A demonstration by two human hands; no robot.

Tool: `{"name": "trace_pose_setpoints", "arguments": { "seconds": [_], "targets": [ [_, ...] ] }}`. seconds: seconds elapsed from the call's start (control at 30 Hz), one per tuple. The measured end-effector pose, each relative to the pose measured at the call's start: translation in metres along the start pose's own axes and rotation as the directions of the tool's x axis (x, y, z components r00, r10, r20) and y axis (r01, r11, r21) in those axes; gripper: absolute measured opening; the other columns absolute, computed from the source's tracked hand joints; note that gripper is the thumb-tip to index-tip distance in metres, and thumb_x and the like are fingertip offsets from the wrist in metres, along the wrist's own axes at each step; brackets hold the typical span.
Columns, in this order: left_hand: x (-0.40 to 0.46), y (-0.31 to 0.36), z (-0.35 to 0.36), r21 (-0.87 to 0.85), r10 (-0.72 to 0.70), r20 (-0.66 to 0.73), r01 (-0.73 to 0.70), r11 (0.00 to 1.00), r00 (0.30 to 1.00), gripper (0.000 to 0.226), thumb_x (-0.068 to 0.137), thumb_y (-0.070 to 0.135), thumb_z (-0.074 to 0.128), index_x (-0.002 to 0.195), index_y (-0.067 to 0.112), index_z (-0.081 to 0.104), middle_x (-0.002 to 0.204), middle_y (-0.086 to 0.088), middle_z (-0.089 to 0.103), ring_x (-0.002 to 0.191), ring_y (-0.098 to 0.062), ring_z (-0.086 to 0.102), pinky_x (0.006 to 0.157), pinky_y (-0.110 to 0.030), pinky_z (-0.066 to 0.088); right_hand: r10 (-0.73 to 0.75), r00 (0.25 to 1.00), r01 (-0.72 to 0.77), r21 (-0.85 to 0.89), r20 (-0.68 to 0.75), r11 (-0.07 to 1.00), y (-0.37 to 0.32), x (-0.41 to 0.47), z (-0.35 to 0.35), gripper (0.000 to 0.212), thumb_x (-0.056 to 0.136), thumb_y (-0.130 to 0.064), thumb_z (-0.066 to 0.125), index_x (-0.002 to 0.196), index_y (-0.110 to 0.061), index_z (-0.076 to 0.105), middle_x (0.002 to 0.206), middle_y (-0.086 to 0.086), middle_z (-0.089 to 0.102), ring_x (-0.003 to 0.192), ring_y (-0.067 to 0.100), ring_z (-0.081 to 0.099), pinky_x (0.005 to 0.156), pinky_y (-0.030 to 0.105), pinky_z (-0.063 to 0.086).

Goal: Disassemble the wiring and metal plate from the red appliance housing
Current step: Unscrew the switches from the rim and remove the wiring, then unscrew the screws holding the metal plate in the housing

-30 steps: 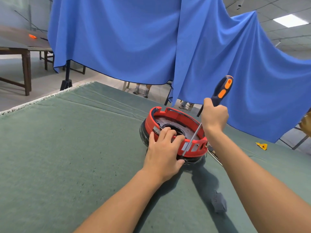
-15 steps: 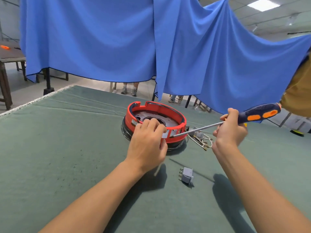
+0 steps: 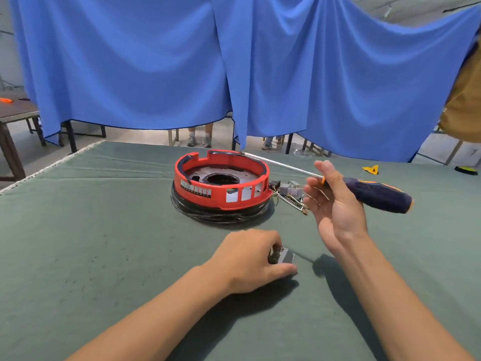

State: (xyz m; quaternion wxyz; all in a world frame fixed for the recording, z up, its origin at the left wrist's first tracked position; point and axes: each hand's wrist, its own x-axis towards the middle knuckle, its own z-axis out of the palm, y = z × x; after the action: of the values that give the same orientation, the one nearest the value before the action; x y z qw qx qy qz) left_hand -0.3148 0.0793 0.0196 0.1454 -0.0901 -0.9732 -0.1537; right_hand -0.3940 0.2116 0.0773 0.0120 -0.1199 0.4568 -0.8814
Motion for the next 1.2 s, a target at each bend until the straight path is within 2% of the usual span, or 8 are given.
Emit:
{"name": "trace_pose_setpoints", "arguments": {
  "seconds": [0.17, 0.33, 0.47, 0.6, 0.7, 0.83, 0.97, 1.2],
  "targets": [
    [-0.001, -0.009, -0.011, -0.269, -0.091, -0.308, 0.005, 0.963, 0.947, 0.028, 0.079, 0.04, 0.072, 0.097, 0.02, 0.061, 0.077, 0.012, 0.055, 0.072, -0.014, 0.054, 0.066, -0.03, 0.043, -0.152, 0.973, 0.197, -0.275, 0.176, 0.941, 0.002, -0.012, 0.001, 0.03, 0.076, -0.035, 0.067, 0.103, -0.025, 0.064, 0.083, 0.005, 0.075, 0.06, 0.019, 0.07, 0.049, 0.023, 0.053],
    [0.002, -0.014, -0.023, -0.277, -0.099, -0.57, -0.078, 0.958, 0.816, 0.024, 0.072, 0.009, 0.078, 0.092, 0.007, 0.064, 0.076, 0.01, 0.047, 0.064, -0.007, 0.039, 0.06, -0.023, 0.035, -0.294, 0.864, 0.467, -0.431, 0.408, 0.772, 0.025, -0.021, 0.004, 0.012, 0.083, -0.027, 0.07, 0.092, -0.025, 0.062, 0.083, 0.0, 0.071, 0.074, 0.018, 0.071, 0.056, 0.028, 0.054],
    [0.0, -0.018, -0.025, -0.233, -0.081, -0.599, -0.076, 0.969, 0.797, 0.026, 0.069, -0.001, 0.075, 0.093, 0.004, 0.065, 0.076, 0.012, 0.04, 0.064, -0.008, 0.038, 0.059, -0.021, 0.035, -0.278, 0.81, 0.551, -0.508, 0.517, 0.662, 0.037, -0.024, 0.006, 0.027, 0.073, -0.02, 0.08, 0.088, -0.024, 0.057, 0.088, -0.011, 0.066, 0.087, 0.008, 0.066, 0.072, 0.024, 0.054],
    [-0.001, -0.02, -0.028, -0.177, -0.028, -0.576, -0.091, 0.98, 0.817, 0.029, 0.074, 0.008, 0.075, 0.102, 0.006, 0.065, 0.085, 0.001, 0.051, 0.069, -0.019, 0.052, 0.061, -0.035, 0.049, -0.274, 0.84, 0.508, -0.501, 0.469, 0.701, 0.035, -0.023, 0.003, 0.031, 0.072, -0.012, 0.08, 0.086, -0.021, 0.054, 0.088, 0.0, 0.067, 0.082, 0.015, 0.066, 0.071, 0.031, 0.055],
    [0.0, -0.027, -0.032, 0.019, 0.008, -0.609, 0.005, 1.0, 0.793, 0.032, 0.077, 0.014, 0.068, 0.107, 0.008, 0.063, 0.099, -0.005, 0.061, 0.089, -0.026, 0.058, 0.072, -0.038, 0.052, -0.447, 0.786, 0.618, -0.573, 0.428, 0.539, 0.032, -0.012, 0.001, 0.032, 0.073, -0.005, 0.08, 0.085, -0.014, 0.051, 0.081, 0.002, 0.065, 0.072, 0.008, 0.061, 0.066, 0.01, 0.047],
    [-0.002, -0.053, -0.032, 0.132, -0.06, -0.562, 0.161, 0.978, 0.825, 0.041, 0.075, 0.013, 0.072, 0.114, 0.005, 0.063, 0.113, -0.01, 0.062, 0.108, -0.032, 0.056, 0.095, -0.042, 0.045, -0.376, 0.882, 0.45, -0.746, 0.284, 0.491, 0.039, 0.023, -0.014, 0.022, 0.082, -0.003, 0.068, 0.09, -0.015, 0.052, 0.077, 0.005, 0.061, 0.073, 0.028, 0.062, 0.062, 0.02, 0.05],
    [-0.004, -0.071, -0.025, 0.113, -0.158, -0.497, 0.244, 0.963, 0.853, 0.043, 0.082, 0.024, 0.067, 0.121, 0.008, 0.059, 0.122, -0.008, 0.057, 0.118, -0.029, 0.049, 0.104, -0.042, 0.037, -0.316, 0.896, 0.366, -0.922, 0.313, 0.124, 0.063, 0.056, -0.037, 0.028, 0.076, -0.002, 0.065, 0.095, -0.013, 0.05, 0.089, 0.009, 0.056, 0.077, 0.033, 0.052, 0.063, 0.035, 0.04],
    [0.001, -0.083, -0.02, 0.129, -0.152, -0.556, 0.266, 0.955, 0.817, 0.041, 0.083, 0.027, 0.068, 0.119, 0.008, 0.061, 0.117, -0.009, 0.06, 0.113, -0.031, 0.052, 0.103, -0.046, 0.038, -0.15, 0.903, 0.384, -0.913, 0.402, -0.139, 0.082, 0.084, -0.038, 0.028, 0.081, 0.0, 0.055, 0.104, -0.015, 0.047, 0.096, 0.008, 0.049, 0.081, 0.035, 0.053, 0.063, 0.037, 0.037]
  ]
}}
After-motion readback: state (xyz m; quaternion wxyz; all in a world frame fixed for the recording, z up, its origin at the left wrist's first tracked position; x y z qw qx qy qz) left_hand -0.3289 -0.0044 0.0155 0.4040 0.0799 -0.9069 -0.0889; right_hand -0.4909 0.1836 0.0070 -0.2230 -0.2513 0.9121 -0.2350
